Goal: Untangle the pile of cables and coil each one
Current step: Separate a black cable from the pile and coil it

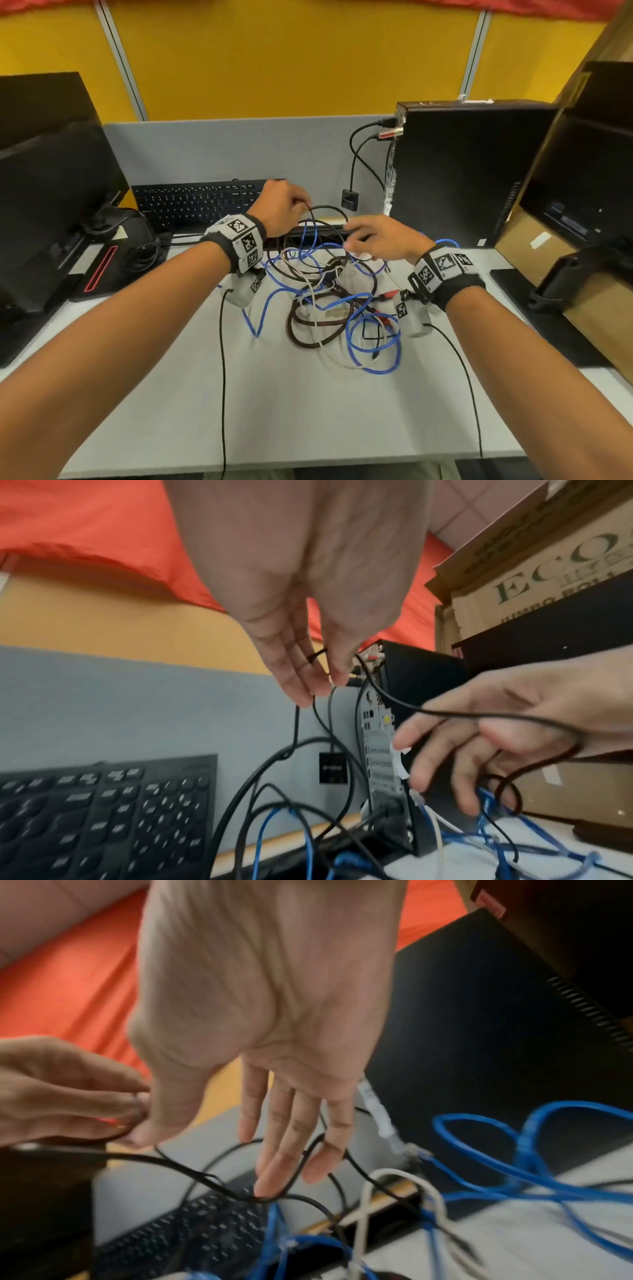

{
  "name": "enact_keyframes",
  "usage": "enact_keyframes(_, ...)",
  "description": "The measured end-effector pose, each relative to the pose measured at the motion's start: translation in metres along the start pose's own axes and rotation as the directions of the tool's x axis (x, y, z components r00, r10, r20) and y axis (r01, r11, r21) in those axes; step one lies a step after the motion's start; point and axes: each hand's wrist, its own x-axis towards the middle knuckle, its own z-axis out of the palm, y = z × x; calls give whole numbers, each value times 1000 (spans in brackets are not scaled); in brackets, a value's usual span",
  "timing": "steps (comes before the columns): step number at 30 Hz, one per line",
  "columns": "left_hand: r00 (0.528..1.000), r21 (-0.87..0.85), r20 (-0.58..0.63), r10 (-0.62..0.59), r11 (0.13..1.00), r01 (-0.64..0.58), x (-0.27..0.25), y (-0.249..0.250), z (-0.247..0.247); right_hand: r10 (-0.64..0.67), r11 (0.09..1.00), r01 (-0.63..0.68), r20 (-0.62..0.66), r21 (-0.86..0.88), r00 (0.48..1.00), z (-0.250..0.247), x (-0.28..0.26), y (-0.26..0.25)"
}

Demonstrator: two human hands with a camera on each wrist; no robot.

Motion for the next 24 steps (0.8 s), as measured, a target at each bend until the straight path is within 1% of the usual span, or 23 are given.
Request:
enact_keyframes(2, 998, -15, -46, 47, 999, -48, 11, 12, -10, -70, 996, 68, 37, 52, 997, -7, 2, -30)
enact_keyframes(3, 996, -8, -63, 65, 998, -66, 15, 17, -14, -85, 996, 82, 61, 47, 994, -10, 4, -42)
enact_keyframes(4, 994, 1, -81, 76, 997, -76, 20, 21, -20, -91, 996, 90, 86, 5, 992, -15, 6, -52)
enact_keyframes(6, 990, -6, -123, 61, 998, -63, 29, 25, -32, -97, 985, 111, 111, -134, 989, -22, 9, -69)
enact_keyframes(7, 989, -13, -143, 48, 999, -50, 33, 26, -38, -90, 979, 104, 85, -174, 992, -24, 10, -74)
enact_keyframes(8, 986, -13, -159, 39, 999, -41, 36, 26, -44, -84, 983, 86, 24, -161, 996, -25, 11, -78)
enact_keyframes(9, 984, -3, -173, 40, 999, -41, 39, 26, -51, -83, 992, 77, -60, -101, 995, -26, 10, -82)
enact_keyframes(10, 982, 13, -184, 49, 999, -48, 41, 26, -56, -80, 997, 81, -138, 2, 987, -27, 9, -86)
enact_keyframes(11, 980, 36, -191, 63, 998, -57, 43, 26, -61, -78, 986, 103, -186, 130, 980, -29, 8, -90)
enact_keyframes(12, 979, 60, -187, 75, 996, -65, 46, 27, -66, -88, 958, 137, -198, 250, 976, -30, 6, -93)
enact_keyframes(13, 981, 78, -179, 78, 995, -64, 48, 27, -70, -116, 928, 177, -196, 329, 974, -33, 5, -95)
enact_keyframes(14, 983, 81, -172, 67, 995, -54, 50, 26, -75, -152, 916, 216, -206, 337, 967, -34, 3, -96)
enact_keyframes(16, 986, 59, -166, 4, 998, 6, 53, 18, -86, -189, 937, 252, -257, 243, 948, -38, 2, -91)
enact_keyframes(18, 983, 64, -161, -90, 993, 101, 52, 3, -97, -182, 965, 224, -270, 134, 945, -41, 2, -77)
enact_keyframes(20, 962, 57, -168, -215, 972, 227, 47, -19, -108, -126, 992, 129, -212, 0, 969, -41, 1, -60)
enact_keyframes(22, 921, 35, -193, -340, 935, 352, 36, -41, -117, -19, 995, 0, -182, -104, 983, -36, 0, -44)
enact_keyframes(24, 888, 53, -176, -425, 897, 440, 24, -58, -121, 50, 993, -70, -197, -94, 979, -30, 1, -30)
